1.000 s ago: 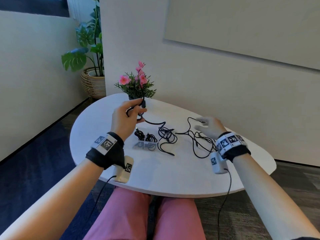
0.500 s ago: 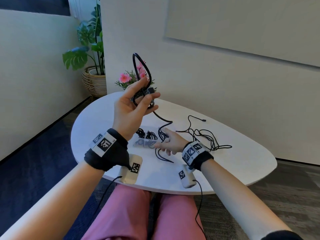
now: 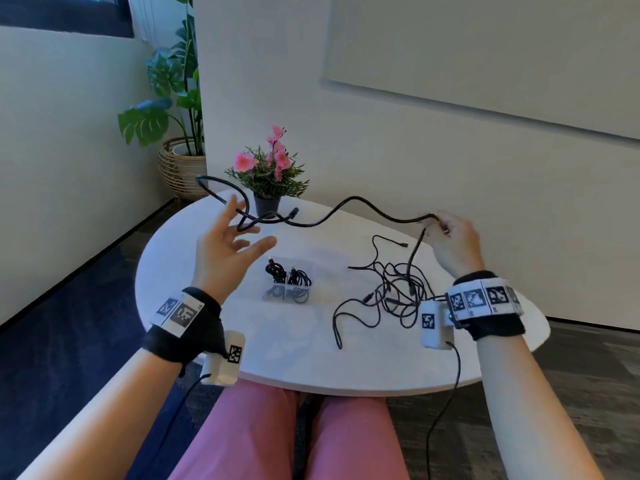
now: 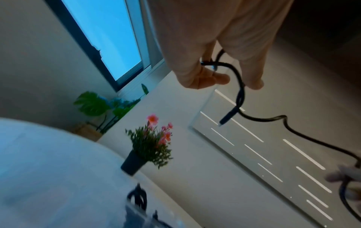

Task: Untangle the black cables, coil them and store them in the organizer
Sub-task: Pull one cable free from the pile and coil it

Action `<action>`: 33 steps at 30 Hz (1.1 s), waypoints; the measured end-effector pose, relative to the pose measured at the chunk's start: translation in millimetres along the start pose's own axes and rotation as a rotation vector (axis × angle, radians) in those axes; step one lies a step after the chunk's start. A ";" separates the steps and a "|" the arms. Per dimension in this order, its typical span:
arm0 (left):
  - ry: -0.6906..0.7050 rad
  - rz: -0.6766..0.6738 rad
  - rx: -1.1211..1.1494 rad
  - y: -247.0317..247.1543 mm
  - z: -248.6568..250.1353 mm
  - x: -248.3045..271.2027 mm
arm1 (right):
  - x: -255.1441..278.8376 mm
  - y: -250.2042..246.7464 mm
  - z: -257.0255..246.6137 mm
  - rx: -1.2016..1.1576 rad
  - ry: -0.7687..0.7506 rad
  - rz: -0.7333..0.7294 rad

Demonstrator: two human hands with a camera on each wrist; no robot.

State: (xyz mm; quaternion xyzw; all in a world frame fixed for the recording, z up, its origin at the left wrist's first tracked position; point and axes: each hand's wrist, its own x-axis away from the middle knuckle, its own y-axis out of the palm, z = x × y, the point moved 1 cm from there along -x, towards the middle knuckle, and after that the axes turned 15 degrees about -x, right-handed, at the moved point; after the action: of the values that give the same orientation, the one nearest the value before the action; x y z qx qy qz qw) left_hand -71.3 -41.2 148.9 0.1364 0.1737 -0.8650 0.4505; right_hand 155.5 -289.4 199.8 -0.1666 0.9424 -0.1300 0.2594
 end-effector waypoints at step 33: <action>0.245 -0.377 -0.416 49.4 7.6 2.2 | 24.9 42.6 -9.9 -0.199 -0.027 -0.256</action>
State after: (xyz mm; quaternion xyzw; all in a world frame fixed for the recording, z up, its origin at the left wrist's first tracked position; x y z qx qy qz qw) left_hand -32.3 -72.4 146.1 0.1099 0.4223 -0.8563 0.2762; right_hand 119.6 -258.6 182.8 -0.3118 0.9181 -0.0658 0.2355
